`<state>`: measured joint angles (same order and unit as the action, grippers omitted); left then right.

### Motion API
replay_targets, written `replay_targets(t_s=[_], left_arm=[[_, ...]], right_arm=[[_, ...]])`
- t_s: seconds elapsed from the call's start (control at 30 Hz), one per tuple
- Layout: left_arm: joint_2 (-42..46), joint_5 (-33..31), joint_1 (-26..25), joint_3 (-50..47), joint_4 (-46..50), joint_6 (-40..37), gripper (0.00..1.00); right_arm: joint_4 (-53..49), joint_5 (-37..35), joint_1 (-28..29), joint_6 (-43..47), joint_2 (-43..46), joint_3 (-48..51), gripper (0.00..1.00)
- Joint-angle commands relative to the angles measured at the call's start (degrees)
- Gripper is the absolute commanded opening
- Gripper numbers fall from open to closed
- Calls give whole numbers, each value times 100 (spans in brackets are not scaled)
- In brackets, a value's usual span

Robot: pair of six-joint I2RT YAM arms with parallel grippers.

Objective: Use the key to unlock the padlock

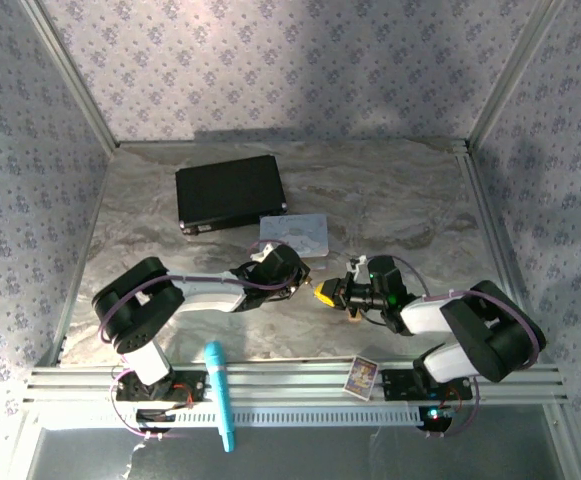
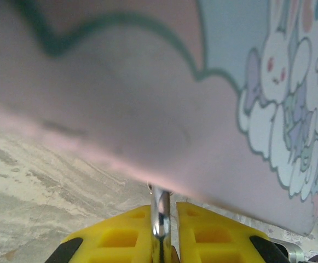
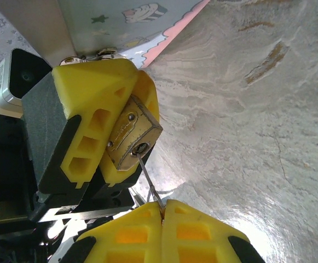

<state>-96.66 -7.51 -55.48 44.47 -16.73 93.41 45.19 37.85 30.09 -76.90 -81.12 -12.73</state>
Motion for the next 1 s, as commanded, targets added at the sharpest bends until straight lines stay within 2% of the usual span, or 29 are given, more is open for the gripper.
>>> replay_targets(t_s=[0.0,0.17,0.33,0.47,0.6,0.97], left_arm=[[1,197,-33,-9,-336,193,4],[64,265,-41,-56,-284,158,4],[-45,298,-42,-204,-630,302,6],[-32,265,-41,-119,-625,201,8],[-80,305,-41,-84,-607,173,6],[-147,380,-94,-162,-744,-6,7]], right_arm=[[86,136,-101,118,-114,-245,0],[413,353,-360,1,-327,-232,0],[511,249,-273,-116,-417,-282,0],[1079,322,-247,-408,-759,-305,0],[1631,340,-213,-665,-1073,-300,0],[1781,562,-394,-740,-1306,-440,0]])
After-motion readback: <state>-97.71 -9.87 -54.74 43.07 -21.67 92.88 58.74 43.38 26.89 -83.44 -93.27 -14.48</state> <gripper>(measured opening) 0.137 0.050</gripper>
